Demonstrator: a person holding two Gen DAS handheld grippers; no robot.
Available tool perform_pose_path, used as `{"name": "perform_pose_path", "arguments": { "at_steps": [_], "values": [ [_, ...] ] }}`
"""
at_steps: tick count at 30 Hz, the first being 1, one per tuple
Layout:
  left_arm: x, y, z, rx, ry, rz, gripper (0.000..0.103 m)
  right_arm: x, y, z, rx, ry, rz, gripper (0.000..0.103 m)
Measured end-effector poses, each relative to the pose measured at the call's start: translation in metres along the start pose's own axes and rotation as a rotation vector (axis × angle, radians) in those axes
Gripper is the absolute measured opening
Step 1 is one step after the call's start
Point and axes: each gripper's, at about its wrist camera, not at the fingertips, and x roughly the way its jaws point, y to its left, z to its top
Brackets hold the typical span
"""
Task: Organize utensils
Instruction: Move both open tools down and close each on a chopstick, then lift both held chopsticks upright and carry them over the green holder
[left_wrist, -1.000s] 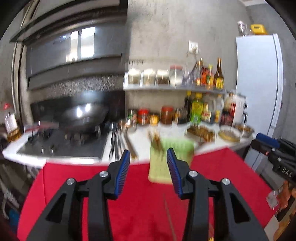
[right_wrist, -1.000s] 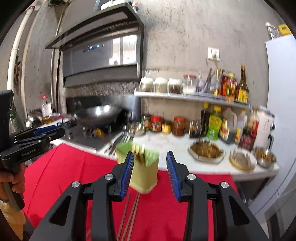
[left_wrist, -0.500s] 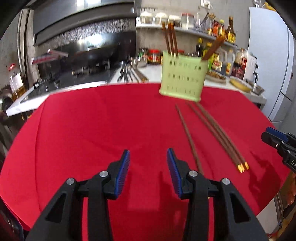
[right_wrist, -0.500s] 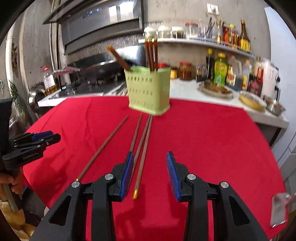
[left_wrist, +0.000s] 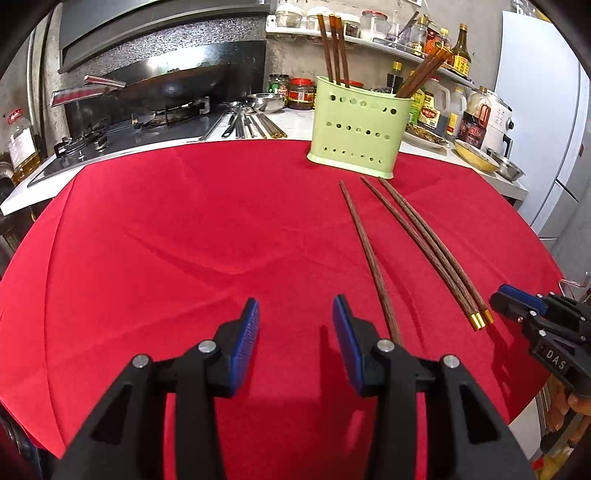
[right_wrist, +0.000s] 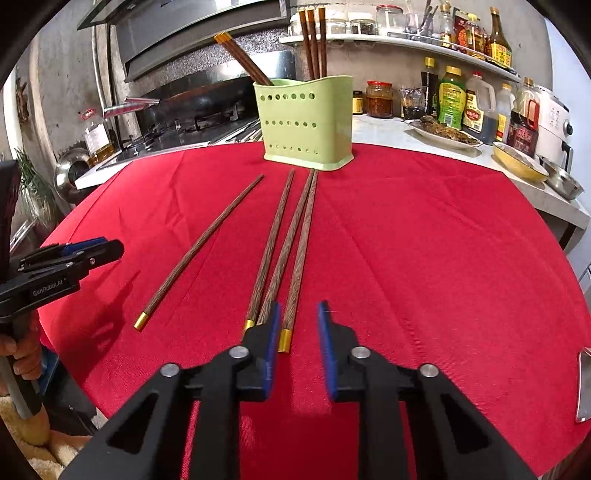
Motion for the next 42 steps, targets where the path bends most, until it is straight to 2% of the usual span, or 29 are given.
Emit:
{"name": "perform_pose_path", "arguments": {
  "at_steps": [4,11,12,14,20,23,25,27,30,39,42],
  "values": [
    [0.002,-0.004,0.000,0.008,0.009,-0.009,0.041,0.004,0.004,0.001,-0.011,0.004,0.010,0.016],
    [0.002,-0.010,-0.001,0.019,0.013,-0.025,0.041,0.014,0.004,0.000,-0.030,0.015,-0.021,0.016],
    [0.002,-0.012,-0.001,0.024,0.016,-0.031,0.041,0.014,0.003,0.000,-0.029,0.017,-0.020,0.013],
    [0.003,-0.018,-0.002,0.039,0.024,-0.050,0.041,0.013,0.000,-0.002,-0.027,0.015,-0.025,0.008],
    [0.012,-0.040,-0.009,0.090,0.078,-0.147,0.041,0.008,-0.014,-0.005,0.009,0.013,-0.051,0.007],
    [0.015,-0.051,-0.011,0.127,0.087,-0.164,0.040,0.007,-0.016,-0.006,0.014,0.011,-0.050,0.007],
    [0.016,-0.058,-0.013,0.160,0.086,-0.154,0.032,0.007,-0.015,-0.006,0.010,0.008,-0.052,0.007],
    [0.018,-0.062,-0.014,0.182,0.090,-0.146,0.018,0.007,-0.014,-0.006,0.005,0.007,-0.053,0.007],
    [0.020,-0.065,-0.014,0.213,0.084,-0.104,0.010,0.007,-0.013,-0.006,0.000,0.006,-0.047,0.007],
    [0.019,-0.031,-0.009,0.158,0.084,0.012,0.007,0.004,-0.016,-0.009,-0.003,0.011,-0.040,0.007],
    [0.016,-0.022,-0.009,0.130,0.082,-0.011,0.007,0.003,-0.017,-0.010,-0.002,0.005,-0.041,0.007]
  ]
}}
